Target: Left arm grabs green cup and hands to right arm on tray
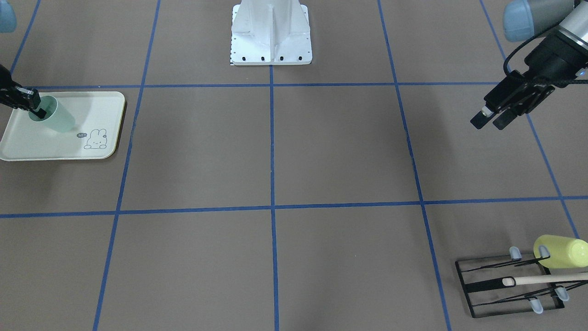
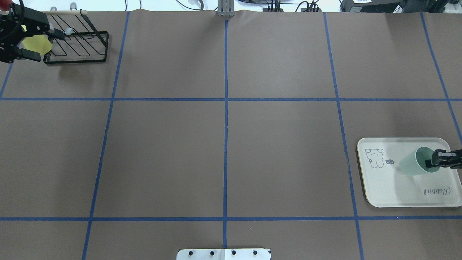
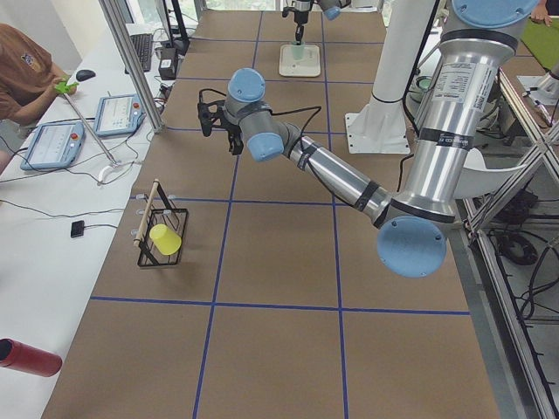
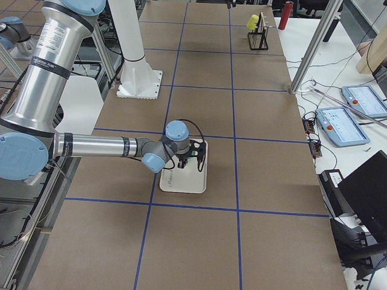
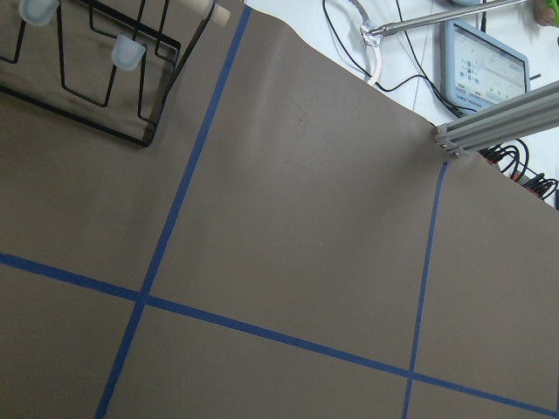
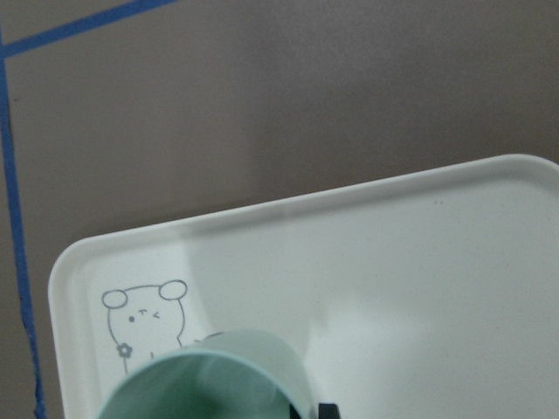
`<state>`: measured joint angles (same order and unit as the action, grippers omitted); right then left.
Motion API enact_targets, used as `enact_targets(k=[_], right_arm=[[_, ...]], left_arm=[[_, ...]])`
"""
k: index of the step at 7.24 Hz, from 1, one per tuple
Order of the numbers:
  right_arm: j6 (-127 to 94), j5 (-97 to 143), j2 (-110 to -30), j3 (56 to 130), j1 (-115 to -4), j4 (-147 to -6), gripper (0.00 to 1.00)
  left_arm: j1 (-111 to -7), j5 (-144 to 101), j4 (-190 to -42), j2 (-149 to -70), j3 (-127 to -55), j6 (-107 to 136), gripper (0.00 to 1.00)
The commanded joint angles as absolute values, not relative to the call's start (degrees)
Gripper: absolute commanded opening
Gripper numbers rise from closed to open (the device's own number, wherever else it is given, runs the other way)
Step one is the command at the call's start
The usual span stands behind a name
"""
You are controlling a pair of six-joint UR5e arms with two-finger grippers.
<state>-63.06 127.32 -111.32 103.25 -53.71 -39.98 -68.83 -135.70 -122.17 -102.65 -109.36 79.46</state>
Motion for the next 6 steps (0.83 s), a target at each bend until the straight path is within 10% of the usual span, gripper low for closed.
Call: enact_targets(k=[1,5,6], right_arm=[[-62.23,126.48,-112.41,103.27,-53.09,-39.99,0.0],[-61.79,123.75,-113.38,103.27,-52.47,-39.99,0.0],[-61.79,123.75,-113.38,103.27,-52.12,-39.99,0.14]], left_arm=[[-68.82,-135.7,-122.17,-102.66,-109.34,79.45,1.0],[-68.91,-135.7,-122.17,-102.74,-109.34,79.37,1.0],[-68.91,-135.7,-122.17,-102.66,-109.34,79.37,1.0]])
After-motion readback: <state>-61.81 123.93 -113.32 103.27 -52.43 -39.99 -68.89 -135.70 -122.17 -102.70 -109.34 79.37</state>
